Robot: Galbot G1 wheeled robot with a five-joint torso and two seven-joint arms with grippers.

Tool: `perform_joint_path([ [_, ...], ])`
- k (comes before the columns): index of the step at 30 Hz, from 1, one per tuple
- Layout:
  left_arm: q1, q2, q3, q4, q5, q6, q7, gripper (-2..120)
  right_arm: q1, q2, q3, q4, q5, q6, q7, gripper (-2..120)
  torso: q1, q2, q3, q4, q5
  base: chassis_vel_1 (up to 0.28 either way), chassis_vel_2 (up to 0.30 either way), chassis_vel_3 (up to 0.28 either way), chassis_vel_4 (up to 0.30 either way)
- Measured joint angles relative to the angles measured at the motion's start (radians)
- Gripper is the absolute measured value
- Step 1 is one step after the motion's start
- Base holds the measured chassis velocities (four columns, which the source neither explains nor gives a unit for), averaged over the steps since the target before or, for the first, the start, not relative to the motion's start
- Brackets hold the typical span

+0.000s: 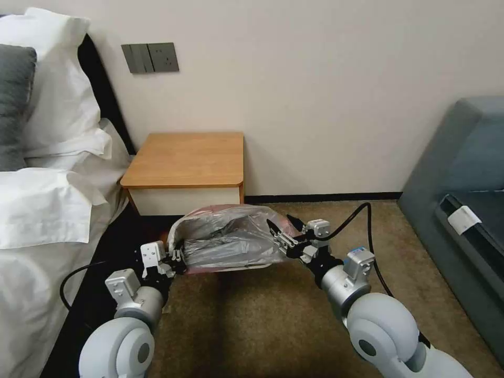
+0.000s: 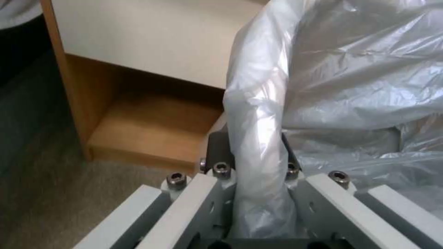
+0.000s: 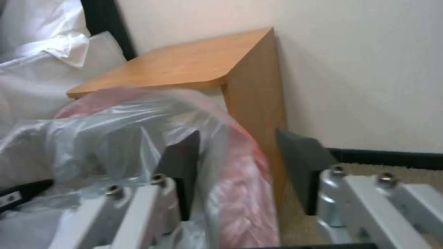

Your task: Pick up the garbage bag from the table and place it over the trash can.

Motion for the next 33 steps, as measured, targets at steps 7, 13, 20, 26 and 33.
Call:
perform_joint_path([
  [7,0.010,0.002,0.001,0.001,0.030,-0.014,0.021,3,0.031,-0.020,-0.002,-0.018,0.002,0.000,0.001,18,0.000,0.000,0.000,0.0000,0.0000,0.000,0.000,0.000,0.000],
  [13,0.026,0.014,0.001,0.009,0.053,-0.050,0.059,3,0.059,-0.036,-0.004,-0.040,0.003,0.000,0.001,0,0.000,0.000,0.000,0.0000,0.0000,0.000,0.000,0.000,0.000],
  [20,0.032,0.013,0.004,-0.012,0.036,-0.077,0.081,3,0.091,-0.050,-0.008,-0.089,0.001,0.002,-0.001,0,0.000,0.000,0.000,0.0000,0.0000,0.000,0.000,0.000,0.000],
  [26,0.039,0.009,0.004,-0.041,0.001,-0.079,0.087,3,0.112,-0.053,-0.010,-0.127,-0.009,0.003,-0.001,0,0.000,0.000,0.000,0.0000,0.0000,0.000,0.000,0.000,0.000],
  [33,0.031,0.005,-0.003,-0.062,-0.079,-0.058,0.074,3,0.097,-0.053,-0.010,-0.147,-0.040,0.006,-0.008,0,0.000,0.000,0.000,0.0000,0.0001,0.000,0.000,0.000,0.000],
])
